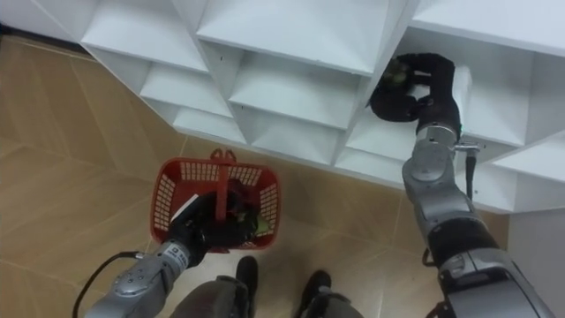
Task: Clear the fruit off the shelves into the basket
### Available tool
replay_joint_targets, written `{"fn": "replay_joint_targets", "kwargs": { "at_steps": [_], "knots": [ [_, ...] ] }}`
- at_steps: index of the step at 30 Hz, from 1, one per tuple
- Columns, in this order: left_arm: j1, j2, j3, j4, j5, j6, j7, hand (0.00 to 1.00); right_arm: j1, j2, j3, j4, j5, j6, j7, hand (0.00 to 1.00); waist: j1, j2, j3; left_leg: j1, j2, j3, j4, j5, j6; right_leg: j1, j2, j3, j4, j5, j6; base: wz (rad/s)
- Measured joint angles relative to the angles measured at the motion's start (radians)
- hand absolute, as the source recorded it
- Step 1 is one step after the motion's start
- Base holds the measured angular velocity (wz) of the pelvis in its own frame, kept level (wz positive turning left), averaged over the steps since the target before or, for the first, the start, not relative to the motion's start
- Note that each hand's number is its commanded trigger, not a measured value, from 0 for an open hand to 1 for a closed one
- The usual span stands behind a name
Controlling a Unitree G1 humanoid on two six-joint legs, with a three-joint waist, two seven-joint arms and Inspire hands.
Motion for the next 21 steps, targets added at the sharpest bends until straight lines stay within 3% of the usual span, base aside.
{"fn": "replay_joint_targets", "kwargs": {
  "at_steps": [8,11,17,21],
  "knots": [
    [-0.001,0.004,0.015,0.0,0.001,-0.001,0.0,1.0,0.002,0.007,-0.001,-0.01,0.025,-0.005,0.046,1.0,-0.026,0.0,0.0,0.008,-0.001,0.002,0.002,0.0,0.0,0.008,-0.001,0.0,-0.008,-0.001,0.003,0.0],
    [-0.002,0.004,0.024,0.0,0.008,-0.004,0.0,1.0,0.013,0.007,-0.001,-0.01,0.024,-0.023,0.05,1.0,-0.035,0.0,-0.0003,0.009,0.0,0.002,0.0,0.0,0.0,0.009,0.001,-0.001,-0.012,0.0,0.003,0.0],
    [0.002,0.009,0.029,0.0,0.005,-0.004,0.0,1.0,0.122,0.008,-0.001,-0.089,0.023,-0.045,0.049,1.0,-0.046,0.005,-0.0031,0.039,0.002,0.004,-0.012,0.0,0.0,0.046,0.006,-0.005,-0.034,0.002,0.007,0.0],
    [0.011,0.009,0.05,0.0,0.006,-0.01,0.0,1.0,0.225,0.016,-0.005,-0.168,0.023,-0.047,0.05,1.0,-0.058,0.027,-0.0229,0.061,0.002,0.008,-0.028,0.0,0.0,0.066,0.009,-0.004,-0.051,0.008,0.012,-0.02]
  ]
}}
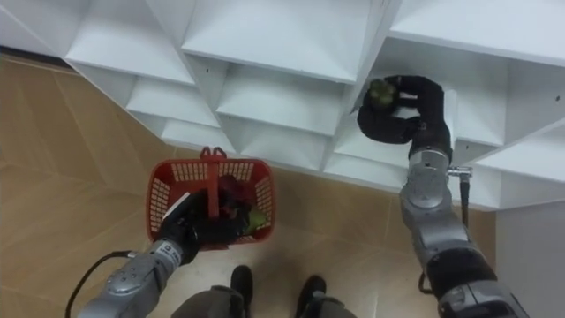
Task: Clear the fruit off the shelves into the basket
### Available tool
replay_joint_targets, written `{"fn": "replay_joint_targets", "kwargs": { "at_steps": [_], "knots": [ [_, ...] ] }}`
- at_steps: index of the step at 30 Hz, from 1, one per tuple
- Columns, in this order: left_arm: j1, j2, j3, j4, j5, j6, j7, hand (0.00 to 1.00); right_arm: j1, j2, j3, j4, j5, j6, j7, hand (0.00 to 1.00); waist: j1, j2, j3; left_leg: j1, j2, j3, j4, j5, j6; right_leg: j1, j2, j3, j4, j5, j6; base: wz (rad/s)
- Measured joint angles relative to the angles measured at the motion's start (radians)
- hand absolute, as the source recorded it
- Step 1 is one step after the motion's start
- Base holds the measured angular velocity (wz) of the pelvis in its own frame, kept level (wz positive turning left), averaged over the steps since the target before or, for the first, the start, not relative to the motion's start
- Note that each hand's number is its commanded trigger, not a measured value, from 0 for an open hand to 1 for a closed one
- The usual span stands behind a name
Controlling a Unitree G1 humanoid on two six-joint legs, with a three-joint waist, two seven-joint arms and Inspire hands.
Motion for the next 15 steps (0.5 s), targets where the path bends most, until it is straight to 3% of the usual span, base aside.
{"fn": "replay_joint_targets", "kwargs": {
  "at_steps": [3,8,15],
  "knots": [
    [0.019,0.0,0.017,-0.005,0.0,-0.001,0.0,1.0,0.05,0.014,0.0,-0.029,0.0,-0.001,0.006,1.0,-0.014,0.013,-0.0147,0.033,-0.001,0.008,-0.013,0.0,0.0,0.022,0.001,0.009,-0.004,0.0,0.001,-0.09],
    [0.046,-0.011,0.043,-0.008,-0.004,-0.027,0.0,1.0,0.128,0.018,-0.005,-0.07,0.007,-0.009,0.011,1.0,-0.033,0.011,-0.0268,0.096,0.003,0.03,-0.041,0.001,0.0,0.068,0.012,0.034,-0.022,0.004,0.003,-0.14],
    [0.088,-0.009,0.071,-0.064,-0.007,-0.07,0.0,1.0,0.221,0.026,-0.008,-0.179,-0.011,-0.022,0.004,1.0,-0.076,0.012,-0.0289,0.113,0.014,0.036,-0.049,0.001,-0.001,0.091,0.031,0.049,-0.052,0.026,0.005,-0.08]
  ]
}}
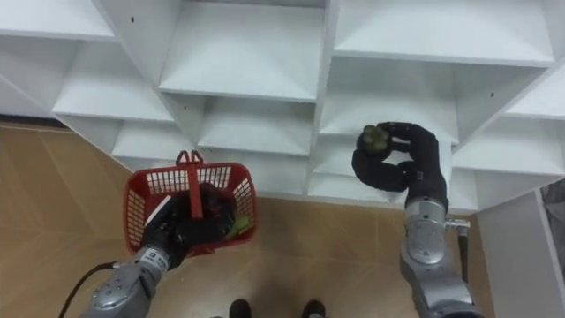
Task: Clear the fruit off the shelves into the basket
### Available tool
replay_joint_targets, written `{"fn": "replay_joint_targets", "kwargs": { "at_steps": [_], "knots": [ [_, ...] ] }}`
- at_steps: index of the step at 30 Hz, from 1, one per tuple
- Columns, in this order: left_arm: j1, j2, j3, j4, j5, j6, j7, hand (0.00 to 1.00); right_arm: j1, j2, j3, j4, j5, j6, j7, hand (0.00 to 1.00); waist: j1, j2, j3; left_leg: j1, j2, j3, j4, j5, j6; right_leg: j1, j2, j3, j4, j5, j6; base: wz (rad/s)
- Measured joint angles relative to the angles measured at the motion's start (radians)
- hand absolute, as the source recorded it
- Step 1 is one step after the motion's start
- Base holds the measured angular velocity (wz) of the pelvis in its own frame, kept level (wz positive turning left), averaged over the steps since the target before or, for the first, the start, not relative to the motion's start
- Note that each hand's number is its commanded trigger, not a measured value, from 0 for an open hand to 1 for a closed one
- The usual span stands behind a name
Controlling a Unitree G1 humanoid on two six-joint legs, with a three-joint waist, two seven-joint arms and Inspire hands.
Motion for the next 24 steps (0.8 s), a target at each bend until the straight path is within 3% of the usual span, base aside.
{"fn": "replay_joint_targets", "kwargs": {
  "at_steps": [2,13,24],
  "knots": [
    [0.008,0.0,0.0,-0.006,0.0,-0.001,0.0,1.0,0.019,0.005,0.0,-0.028,-0.022,-0.007,0.001,1.0,-0.001,0.0,0.0001,0.007,0.003,0.018,-0.011,0.001,0.001,0.0,0.0,0.005,-0.002,0.002,-0.001,-0.11],
    [0.031,0.0,-0.004,-0.044,0.002,-0.001,-0.007,1.0,0.104,0.049,0.014,-0.141,-0.097,-0.011,0.055,1.0,-0.031,0.001,0.0002,0.008,0.01,0.021,-0.022,0.003,-0.001,0.006,0.015,0.01,-0.038,0.012,0.0,-0.01],
    [0.031,-0.015,-0.03,-0.052,0.0,-0.003,-0.008,1.0,0.108,0.107,0.066,-0.168,-0.099,-0.011,0.176,1.0,-0.021,0.01,0.0017,0.01,0.017,0.024,-0.032,0.001,-0.004,0.009,0.032,0.025,-0.063,0.021,0.001,-0.03]
  ]
}}
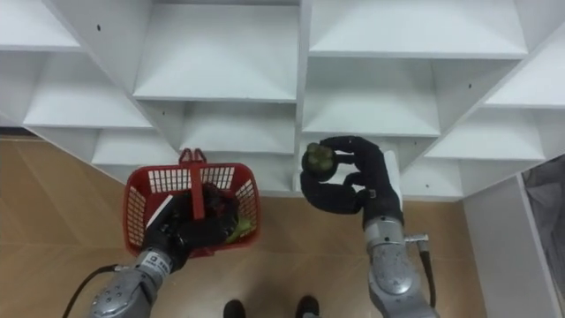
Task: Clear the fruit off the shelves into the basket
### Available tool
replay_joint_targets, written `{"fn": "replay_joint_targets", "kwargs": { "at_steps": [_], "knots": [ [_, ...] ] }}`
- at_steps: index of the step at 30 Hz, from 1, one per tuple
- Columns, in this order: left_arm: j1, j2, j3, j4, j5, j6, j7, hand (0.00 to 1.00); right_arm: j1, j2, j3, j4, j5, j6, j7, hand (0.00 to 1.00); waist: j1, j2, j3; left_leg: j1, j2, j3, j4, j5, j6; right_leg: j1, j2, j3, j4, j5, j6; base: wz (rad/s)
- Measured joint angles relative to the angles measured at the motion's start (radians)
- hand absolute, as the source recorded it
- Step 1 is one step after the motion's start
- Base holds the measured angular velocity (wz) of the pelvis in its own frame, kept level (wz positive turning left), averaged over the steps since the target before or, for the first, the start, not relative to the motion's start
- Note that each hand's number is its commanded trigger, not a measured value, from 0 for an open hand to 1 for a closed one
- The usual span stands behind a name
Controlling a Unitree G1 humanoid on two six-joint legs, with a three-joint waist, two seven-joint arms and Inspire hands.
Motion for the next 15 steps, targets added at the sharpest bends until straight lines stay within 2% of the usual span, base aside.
{"fn": "replay_joint_targets", "kwargs": {
  "at_steps": [4,9,15],
  "knots": [
    [-0.002,-0.019,-0.014,0.0,-0.002,-0.007,-0.005,1.0,0.002,0.001,0.028,-0.018,-0.016,0.0,0.027,1.0,0.001,0.014,0.0004,0.0,-0.001,0.0,-0.004,0.0,0.0,0.0,0.0,0.001,-0.004,0.003,0.002,0.0],
    [-0.002,-0.019,-0.05,-0.016,-0.009,-0.011,-0.03,1.0,0.002,0.0,0.055,-0.054,-0.04,0.0,0.051,1.0,0.001,0.022,0.0004,0.0,-0.001,0.0,-0.008,0.0,0.0,-0.001,0.0,0.001,-0.005,0.003,0.002,0.0],
    [0.002,-0.018,-0.074,-0.053,-0.01,-0.011,-0.067,1.0,0.003,0.004,0.071,-0.074,-0.051,0.001,0.092,1.0,0.003,0.022,0.0004,0.008,-0.003,0.002,-0.013,0.0,0.0,0.0,0.0,0.007,-0.003,0.003,0.002,-0.03]
  ]
}}
